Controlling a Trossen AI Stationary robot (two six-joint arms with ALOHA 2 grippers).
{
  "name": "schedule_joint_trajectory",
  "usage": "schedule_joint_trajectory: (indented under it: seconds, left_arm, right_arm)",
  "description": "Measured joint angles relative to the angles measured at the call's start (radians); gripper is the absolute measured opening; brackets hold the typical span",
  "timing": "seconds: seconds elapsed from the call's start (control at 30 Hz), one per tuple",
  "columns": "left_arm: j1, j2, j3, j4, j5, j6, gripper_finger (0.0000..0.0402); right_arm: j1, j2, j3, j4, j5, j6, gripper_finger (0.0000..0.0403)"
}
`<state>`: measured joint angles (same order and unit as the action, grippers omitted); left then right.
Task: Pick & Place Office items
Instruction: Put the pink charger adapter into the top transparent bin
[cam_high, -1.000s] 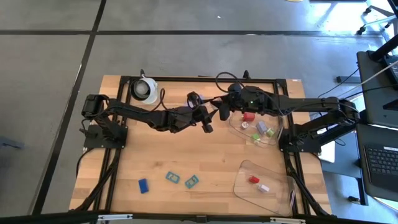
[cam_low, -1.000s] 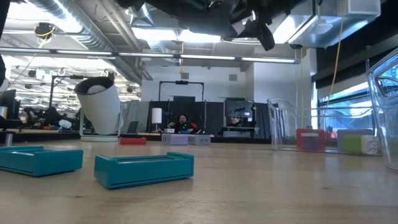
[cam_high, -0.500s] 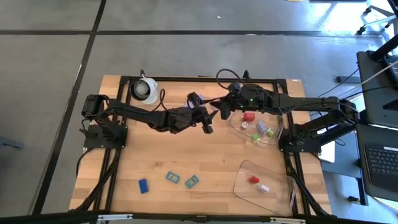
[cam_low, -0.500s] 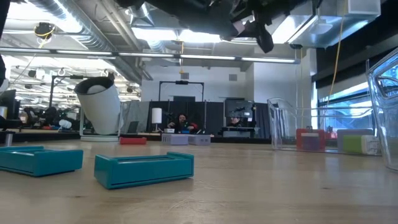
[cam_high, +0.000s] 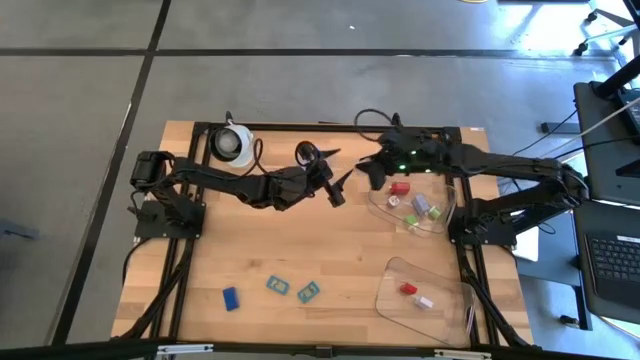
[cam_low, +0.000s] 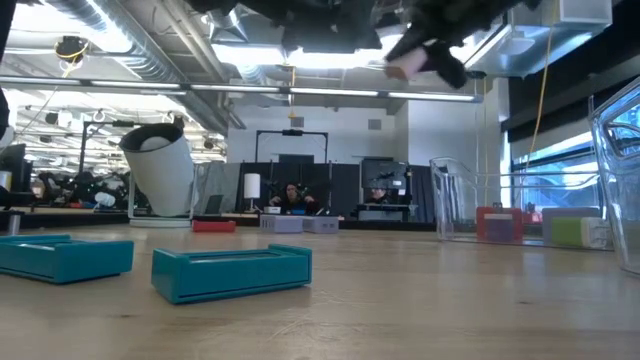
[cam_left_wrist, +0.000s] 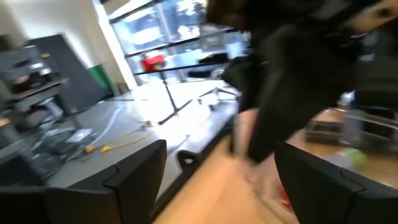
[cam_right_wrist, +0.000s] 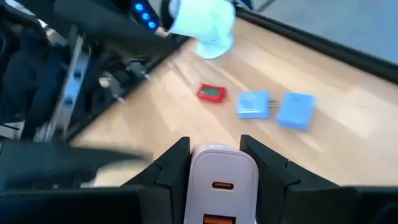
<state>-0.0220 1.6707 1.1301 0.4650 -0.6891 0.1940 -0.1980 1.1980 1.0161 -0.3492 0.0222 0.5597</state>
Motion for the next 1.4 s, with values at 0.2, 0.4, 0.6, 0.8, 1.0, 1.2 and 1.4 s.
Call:
schedule_joint_trajectory:
  seconds: [0.2, 0.4, 0.6, 0.8, 1.0, 1.2, 1.4]
  left_arm:
    - [-0.003, 0.0, 0.0, -0.005, -0.055, -0.001, 0.0299]
    - [-0.002, 0.0, -0.001, -0.016, -0.06, -0.088, 0.0299]
    - [-0.001, 0.001, -0.002, -0.018, -0.057, -0.162, 0.0299]
    - [-0.003, 0.002, -0.003, -0.019, -0.053, -0.236, 0.0299]
    - [-0.002, 0.002, -0.003, -0.019, -0.054, -0.319, 0.0299]
    - [-0.002, 0.002, -0.003, -0.02, -0.055, -0.394, 0.0299]
    - [-0.003, 0.002, -0.003, -0.02, -0.079, -0.451, 0.0299]
  right_arm:
    - [-0.056, -0.132, 0.002, -0.256, 0.027, -0.048, 0.0123]
    - [-0.057, -0.264, 0.002, -0.387, 0.089, -0.082, 0.0124]
    - [-0.054, -0.349, 0.003, -0.56, 0.118, -0.076, 0.0126]
    - [-0.008, -0.38, -0.089, -0.666, 0.177, 0.022, 0.0125]
    - [0.047, -0.384, -0.287, -0.618, 0.165, 0.16, 0.0125]
    - [0.09, -0.384, -0.431, -0.492, 0.147, 0.231, 0.0126]
    - [0.098, -0.382, -0.51, -0.446, 0.214, 0.236, 0.0126]
